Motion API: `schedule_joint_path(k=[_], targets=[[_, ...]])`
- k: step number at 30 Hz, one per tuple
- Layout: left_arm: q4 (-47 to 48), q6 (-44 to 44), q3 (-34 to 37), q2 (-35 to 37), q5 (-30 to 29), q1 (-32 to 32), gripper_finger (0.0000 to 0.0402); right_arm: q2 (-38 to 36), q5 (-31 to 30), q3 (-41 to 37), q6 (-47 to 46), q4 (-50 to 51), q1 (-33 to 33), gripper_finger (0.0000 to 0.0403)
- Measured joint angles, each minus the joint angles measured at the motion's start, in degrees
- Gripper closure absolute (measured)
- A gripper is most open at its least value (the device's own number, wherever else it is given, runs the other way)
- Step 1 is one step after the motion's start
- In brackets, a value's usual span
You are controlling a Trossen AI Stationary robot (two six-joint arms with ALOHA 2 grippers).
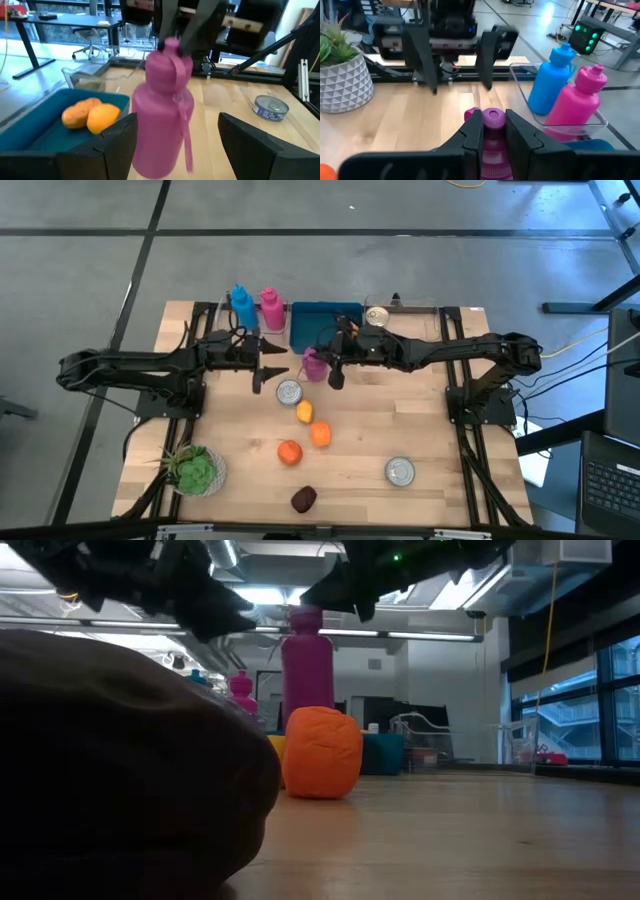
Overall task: Pick & Place Food Item
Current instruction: Put the purple bottle into the left transparent bin
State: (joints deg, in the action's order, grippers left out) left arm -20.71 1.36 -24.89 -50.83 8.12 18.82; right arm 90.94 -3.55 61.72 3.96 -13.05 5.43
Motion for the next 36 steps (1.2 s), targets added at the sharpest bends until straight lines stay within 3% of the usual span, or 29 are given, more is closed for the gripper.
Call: schedule_joint_path(k=[10,21,36], targets=[[2.3,-1.5,-4.8,-1.6,-1.0,0.0,0.0137,0.0,1.1,0.6,1.2,-1.3,-0.3,0.0350],[2.0,-3.4,-12.7,-13.8,2.8,-0.1,0.0137,0.0,1.5,0.6,1.2,-2.6,-0.3,0.0350],[0.8,-3.9,-18.2,-22.2,3.7,-0.5,0.0137,0.0,1.7,0.6,1.5,-2.6,-0.3,0.0350]])
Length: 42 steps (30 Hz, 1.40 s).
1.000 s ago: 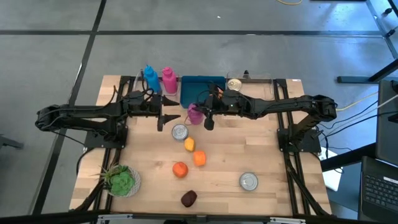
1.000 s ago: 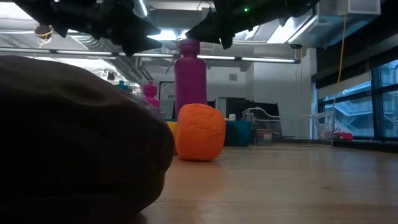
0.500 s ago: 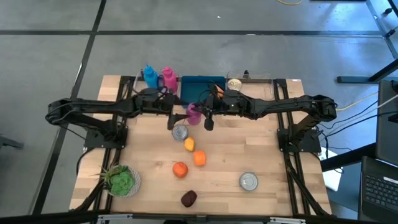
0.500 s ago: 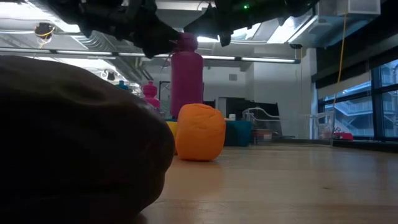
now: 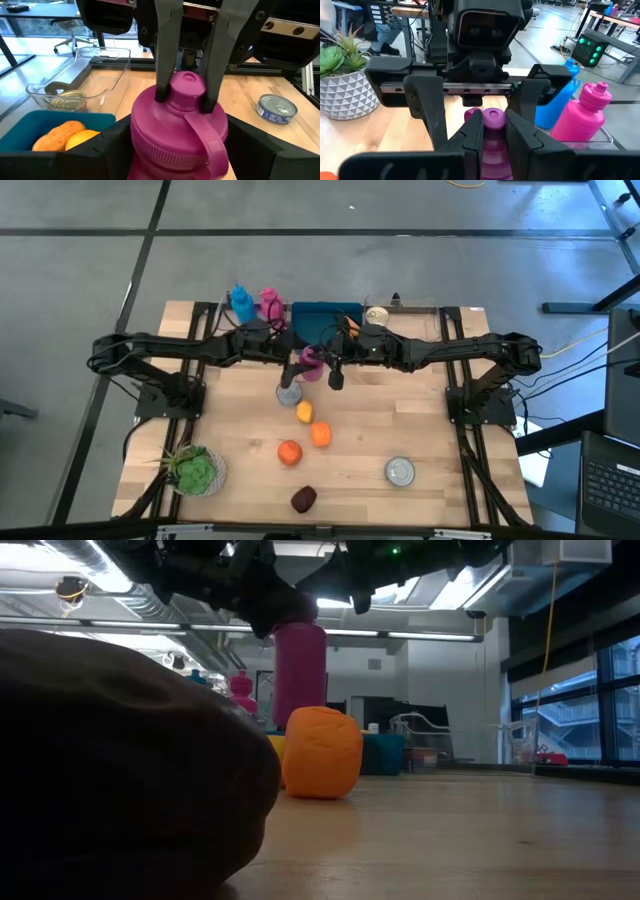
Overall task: Pick & Place Food Item
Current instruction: Put the purple bottle into the left transparent bin
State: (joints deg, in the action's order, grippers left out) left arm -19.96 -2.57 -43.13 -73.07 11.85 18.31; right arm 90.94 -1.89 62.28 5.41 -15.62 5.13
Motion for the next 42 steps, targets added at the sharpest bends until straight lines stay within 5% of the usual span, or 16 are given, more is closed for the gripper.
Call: schedule_joint_path(k=[17,28,33,42], targets=[[0.0,-0.7,-1.1,-0.1,0.0,0.0,0.0138,0.0,0.0,0.0,0.6,0.3,0.0,0.0350],[0.3,-1.0,-1.1,-0.1,0.0,0.0,0.0214,0.0,0.2,0.0,0.5,0.5,0.0,0.0350],[0.4,-1.1,-1.1,-0.1,0.0,0.0,0.0212,0.0,0.2,0.0,0.4,0.4,0.0,0.0348],[0.5,-1.1,-1.1,-0.1,0.0,0.0,0.0216,0.0,2.6,0.0,-1.1,0.0,0.0,0.0260]])
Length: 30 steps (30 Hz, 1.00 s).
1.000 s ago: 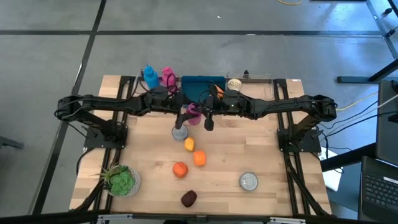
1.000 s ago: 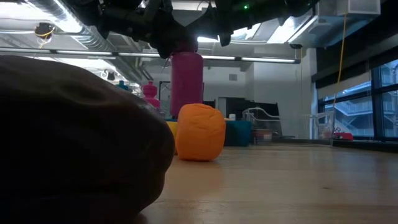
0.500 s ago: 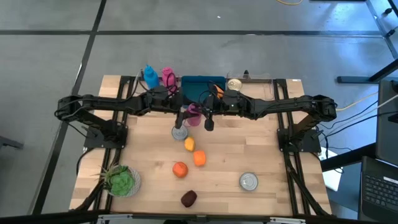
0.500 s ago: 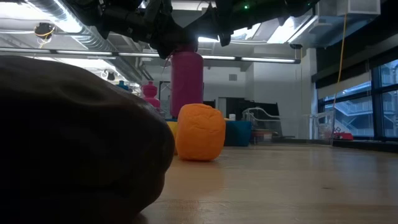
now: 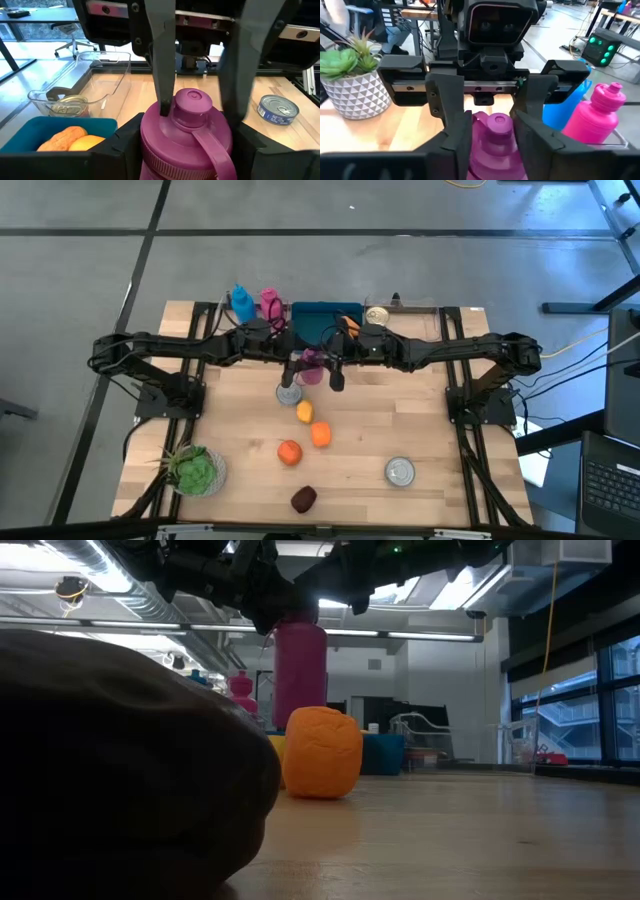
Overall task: Pick & Place Food Item
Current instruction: Put the purple bottle into the left transparent bin
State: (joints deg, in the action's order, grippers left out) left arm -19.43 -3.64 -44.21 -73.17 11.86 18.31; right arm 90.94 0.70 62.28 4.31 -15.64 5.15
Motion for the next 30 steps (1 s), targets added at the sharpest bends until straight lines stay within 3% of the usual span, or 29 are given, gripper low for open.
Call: schedule_joint_path(k=[14,18,24,30], targets=[[1.4,-0.6,0.0,1.7,-0.1,0.3,0.0214,-2.6,0.2,0.0,-0.4,-0.2,0.0,0.0156],[5.2,-1.9,0.0,5.1,-2.4,1.3,0.0213,-5.8,-1.3,0.0,0.8,2.4,0.0,0.0146],[12.4,-3.2,0.0,11.9,-6.7,3.1,0.0215,-11.2,-11.7,0.0,1.0,13.5,-0.1,0.0145],[18.0,-3.2,0.0,19.8,-9.7,6.3,0.0216,-13.6,-12.9,0.0,-0.3,20.2,-1.0,0.0145]])
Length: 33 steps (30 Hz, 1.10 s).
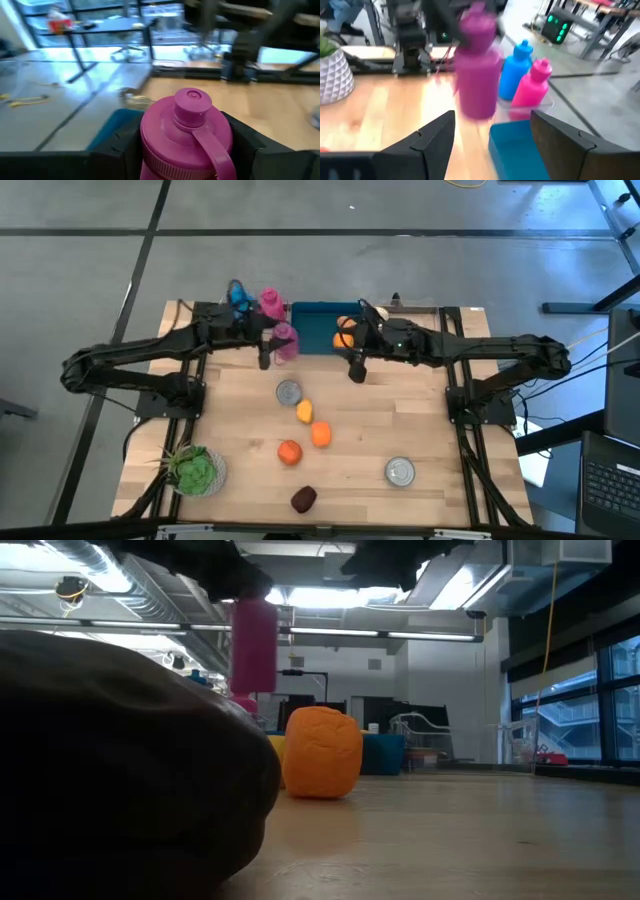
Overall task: Pick & Place Food Item
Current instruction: Put the purple bottle into the left transparent bin
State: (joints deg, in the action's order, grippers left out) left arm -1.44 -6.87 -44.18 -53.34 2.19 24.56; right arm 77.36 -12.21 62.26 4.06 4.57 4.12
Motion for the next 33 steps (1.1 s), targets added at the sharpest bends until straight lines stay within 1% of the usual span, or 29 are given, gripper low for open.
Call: schedule_joint_path(k=[3,7,9,11,15,20,23,26,33], targets=[[2.9,0.0,0.0,4.2,-3.0,2.3,0.0214,-0.1,-0.4,-0.4,-0.6,1.8,-0.5,0.0145],[6.5,0.0,0.0,8.7,-7.9,5.8,0.0215,-1.0,-2.3,-3.9,-2.1,1.7,-0.6,0.0148],[8.3,0.0,0.0,10.0,-10.5,7.5,0.0216,-2.6,-3.3,-6.8,-3.3,0.2,-0.6,0.0152],[8.9,0.0,0.0,10.6,-11.8,9.2,0.0216,-4.8,-3.6,-10.3,-4.6,-3.4,-0.6,0.0157],[8.9,0.0,0.0,9.7,-11.6,12.4,0.0216,-9.7,-3.5,-19.0,-7.0,-14.4,-0.6,0.0164],[7.6,0.9,0.0,6.0,-11.6,16.2,0.0216,-14.0,-3.4,-29.1,-11.7,-24.8,-0.6,0.0165],[5.6,1.2,0.0,3.4,-9.1,18.4,0.0216,-14.9,-3.4,-33.5,-14.3,-30.3,-0.6,0.0165],[4.2,1.8,0.0,1.2,-6.6,20.4,0.0216,-15.1,-3.2,-36.2,-16.1,-33.5,-0.6,0.0165],[4.2,2.6,0.0,-2.5,-5.5,21.9,0.0216,-15.1,-2.8,-37.1,-16.9,-34.6,-1.4,0.0165]])
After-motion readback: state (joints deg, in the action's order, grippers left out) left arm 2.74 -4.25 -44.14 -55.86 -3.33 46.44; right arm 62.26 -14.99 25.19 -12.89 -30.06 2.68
